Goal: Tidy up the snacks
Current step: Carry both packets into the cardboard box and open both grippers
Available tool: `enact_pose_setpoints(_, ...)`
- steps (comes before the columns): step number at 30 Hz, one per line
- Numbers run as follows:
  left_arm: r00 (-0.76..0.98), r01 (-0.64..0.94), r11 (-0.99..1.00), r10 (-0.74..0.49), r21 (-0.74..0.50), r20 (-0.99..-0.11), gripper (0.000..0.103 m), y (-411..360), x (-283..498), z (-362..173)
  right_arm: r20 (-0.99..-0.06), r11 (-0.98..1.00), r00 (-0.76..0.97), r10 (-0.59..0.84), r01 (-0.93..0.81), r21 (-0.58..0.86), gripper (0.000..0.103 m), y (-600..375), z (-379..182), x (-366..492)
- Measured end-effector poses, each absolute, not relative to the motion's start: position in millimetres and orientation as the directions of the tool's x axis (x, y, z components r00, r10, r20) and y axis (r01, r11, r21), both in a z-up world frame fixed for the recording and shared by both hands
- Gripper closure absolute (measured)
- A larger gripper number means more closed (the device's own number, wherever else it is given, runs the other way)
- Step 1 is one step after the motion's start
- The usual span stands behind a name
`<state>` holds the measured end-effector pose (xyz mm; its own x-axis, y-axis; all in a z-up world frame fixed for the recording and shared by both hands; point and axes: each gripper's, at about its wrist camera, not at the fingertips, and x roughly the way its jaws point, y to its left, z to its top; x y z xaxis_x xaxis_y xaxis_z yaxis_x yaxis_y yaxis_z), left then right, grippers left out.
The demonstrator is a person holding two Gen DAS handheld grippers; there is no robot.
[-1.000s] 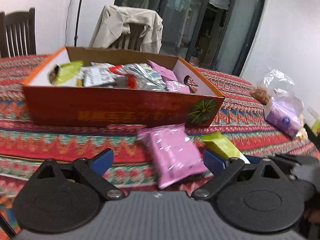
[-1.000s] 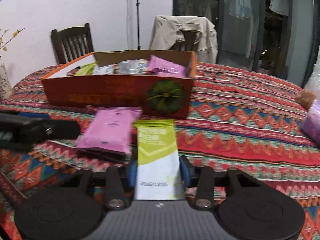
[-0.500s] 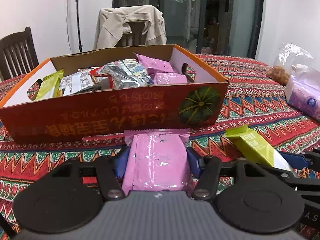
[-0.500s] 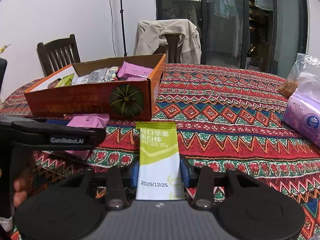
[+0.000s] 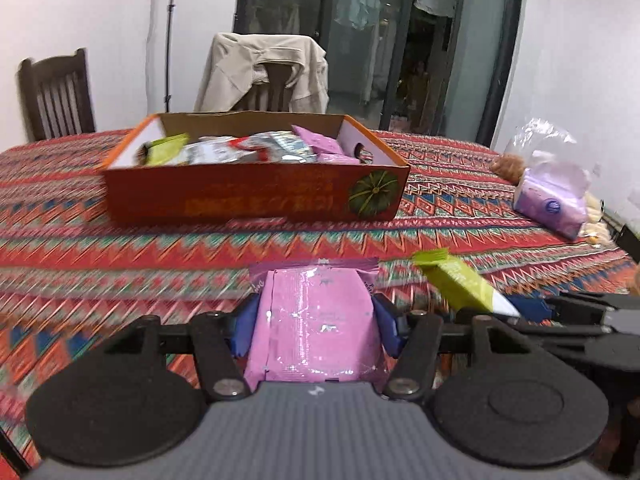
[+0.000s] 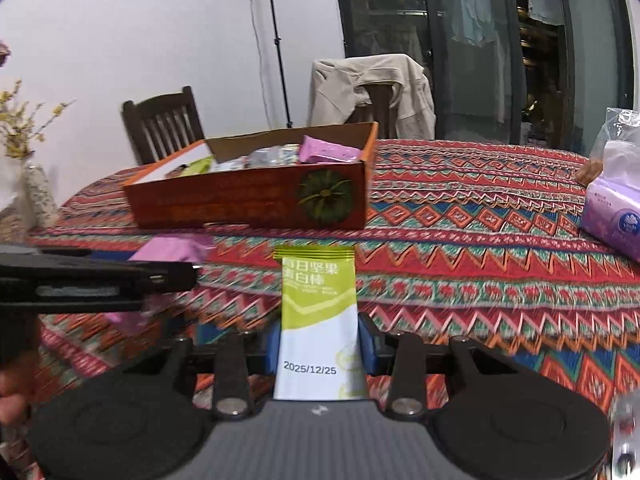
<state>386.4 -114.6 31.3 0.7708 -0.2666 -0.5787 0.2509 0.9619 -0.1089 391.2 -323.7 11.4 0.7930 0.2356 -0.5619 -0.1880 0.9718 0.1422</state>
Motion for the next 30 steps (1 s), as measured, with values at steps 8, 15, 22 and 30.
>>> enact_pose_setpoints(8, 0.81, 0.187, 0.975, -0.222, -0.121, -0.543, 0.042, -62, 326, 51, -0.529, 0.966, 0.809, 0.257, -0.218, 0.136, 0.066, -308, 34, 337)
enact_pose_setpoints(15, 0.847, 0.189, 0.972, -0.233, -0.139, -0.478, 0.042, -37, 294, 69, -0.506, 0.964, 0.821, 0.265, -0.238, 0.118, 0.066, -284, 50, 302)
enact_pose_setpoints(22, 0.864, 0.199, 0.967, -0.25, -0.16, -0.437, 0.042, -24, 288, 80, -0.481, 0.962, 0.834, 0.27, -0.259, 0.092, 0.066, -270, 69, 288)
enact_pose_setpoints(30, 0.863, 0.297, 0.936, -0.348, -0.189, -0.366, 0.042, -3, 336, 132, -0.429, 0.948, 0.846, 0.316, -0.302, 0.102, 0.066, -277, 111, 321)
